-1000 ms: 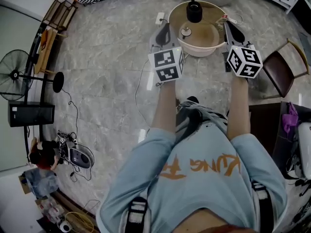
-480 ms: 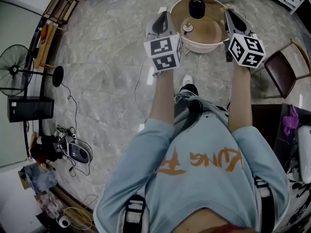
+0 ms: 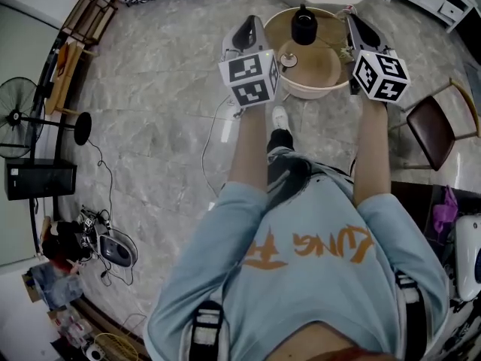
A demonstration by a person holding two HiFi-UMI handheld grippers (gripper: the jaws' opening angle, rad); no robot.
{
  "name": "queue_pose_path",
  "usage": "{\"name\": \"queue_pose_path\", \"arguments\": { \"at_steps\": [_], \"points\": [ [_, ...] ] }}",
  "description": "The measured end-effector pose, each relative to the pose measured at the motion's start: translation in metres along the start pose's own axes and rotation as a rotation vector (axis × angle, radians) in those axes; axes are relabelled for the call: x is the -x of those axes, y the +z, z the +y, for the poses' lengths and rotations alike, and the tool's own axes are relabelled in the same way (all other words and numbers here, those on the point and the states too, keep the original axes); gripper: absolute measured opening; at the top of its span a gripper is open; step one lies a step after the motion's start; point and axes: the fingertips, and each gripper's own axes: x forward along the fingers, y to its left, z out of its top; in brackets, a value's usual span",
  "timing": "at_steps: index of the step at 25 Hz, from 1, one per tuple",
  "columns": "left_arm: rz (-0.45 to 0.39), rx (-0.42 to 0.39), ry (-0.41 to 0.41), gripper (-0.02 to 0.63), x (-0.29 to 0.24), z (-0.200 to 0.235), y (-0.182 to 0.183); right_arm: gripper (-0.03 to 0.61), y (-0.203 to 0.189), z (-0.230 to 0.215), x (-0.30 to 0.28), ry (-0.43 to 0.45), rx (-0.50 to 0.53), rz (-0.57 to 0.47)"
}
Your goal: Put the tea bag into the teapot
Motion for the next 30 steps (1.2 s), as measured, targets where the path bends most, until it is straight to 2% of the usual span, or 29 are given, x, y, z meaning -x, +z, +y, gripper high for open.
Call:
{"name": "queue_pose_path", "arguments": {
  "at_steps": [5,11,13,16,17,21,25,30],
  "points": [
    [0.052,0.025,-0.028,0.025,-0.062,0.012,-0.023,0.014,-0.02,-0.033,-0.042,-0.057,-0.018,0.033],
    [0.138,0.082,-0.056,0.025,-0.142,0.016,-0.062,0.014,-0.05,-0.067,-0.1,-0.071,-0.004,0.095],
    [0.174,0.06,-0.083,0.025,-0.171,0.018,-0.077,0.014,-0.065,-0.074,-0.127,-0.071,-0.01,0.131],
    [0.219,-0.034,-0.12,0.025,-0.212,0.026,-0.095,0.014,-0.085,-0.077,-0.173,-0.063,-0.022,0.19],
    [0.233,-0.037,-0.127,0.025,-0.227,0.031,-0.101,0.014,-0.092,-0.076,-0.189,-0.058,-0.019,0.21],
    [0.28,0.034,-0.117,0.025,-0.281,0.055,-0.136,0.014,-0.127,-0.081,-0.247,-0.018,0.022,0.311],
    [0.289,-0.008,-0.152,0.025,-0.336,0.077,-0.154,0.014,-0.153,-0.082,-0.307,-0.002,0.09,0.367],
    [0.325,-0.009,-0.202,0.025,-0.381,0.084,-0.177,0.014,-0.179,-0.084,-0.354,-0.003,0.081,0.427]
  ]
}}
